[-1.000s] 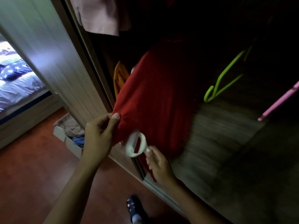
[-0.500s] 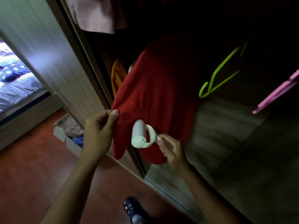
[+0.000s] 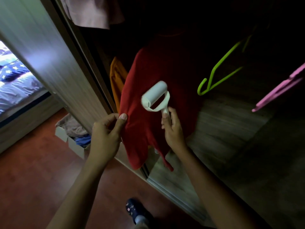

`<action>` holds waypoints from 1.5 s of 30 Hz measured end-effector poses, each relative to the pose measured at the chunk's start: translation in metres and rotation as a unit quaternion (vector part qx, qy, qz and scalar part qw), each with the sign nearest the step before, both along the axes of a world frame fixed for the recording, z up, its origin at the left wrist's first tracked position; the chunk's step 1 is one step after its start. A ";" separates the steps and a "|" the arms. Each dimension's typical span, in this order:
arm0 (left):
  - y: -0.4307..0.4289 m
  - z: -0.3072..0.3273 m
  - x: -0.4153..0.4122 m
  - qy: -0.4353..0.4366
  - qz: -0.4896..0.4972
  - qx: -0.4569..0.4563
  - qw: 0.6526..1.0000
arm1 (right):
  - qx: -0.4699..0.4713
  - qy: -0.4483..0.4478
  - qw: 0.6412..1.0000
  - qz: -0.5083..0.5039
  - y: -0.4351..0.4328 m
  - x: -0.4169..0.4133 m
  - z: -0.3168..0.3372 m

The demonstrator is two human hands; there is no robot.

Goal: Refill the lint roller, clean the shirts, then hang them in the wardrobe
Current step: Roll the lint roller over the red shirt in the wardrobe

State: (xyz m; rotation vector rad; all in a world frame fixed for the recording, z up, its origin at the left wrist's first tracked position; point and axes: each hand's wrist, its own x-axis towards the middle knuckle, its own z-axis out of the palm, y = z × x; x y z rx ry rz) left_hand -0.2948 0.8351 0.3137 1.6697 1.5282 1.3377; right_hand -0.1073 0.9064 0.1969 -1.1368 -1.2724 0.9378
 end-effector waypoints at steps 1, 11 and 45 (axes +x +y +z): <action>-0.001 0.001 0.000 -0.002 0.001 0.002 1.000 | -0.015 -0.014 1.000 0.013 0.002 -0.001 -0.011; -0.013 0.004 0.002 -0.028 -0.009 -0.017 0.999 | -0.237 -0.164 0.957 0.046 -0.032 -0.033 -0.153; 0.028 -0.027 -0.018 0.061 -0.175 0.045 0.982 | -0.165 -0.181 0.969 -0.033 -0.066 -0.017 -0.112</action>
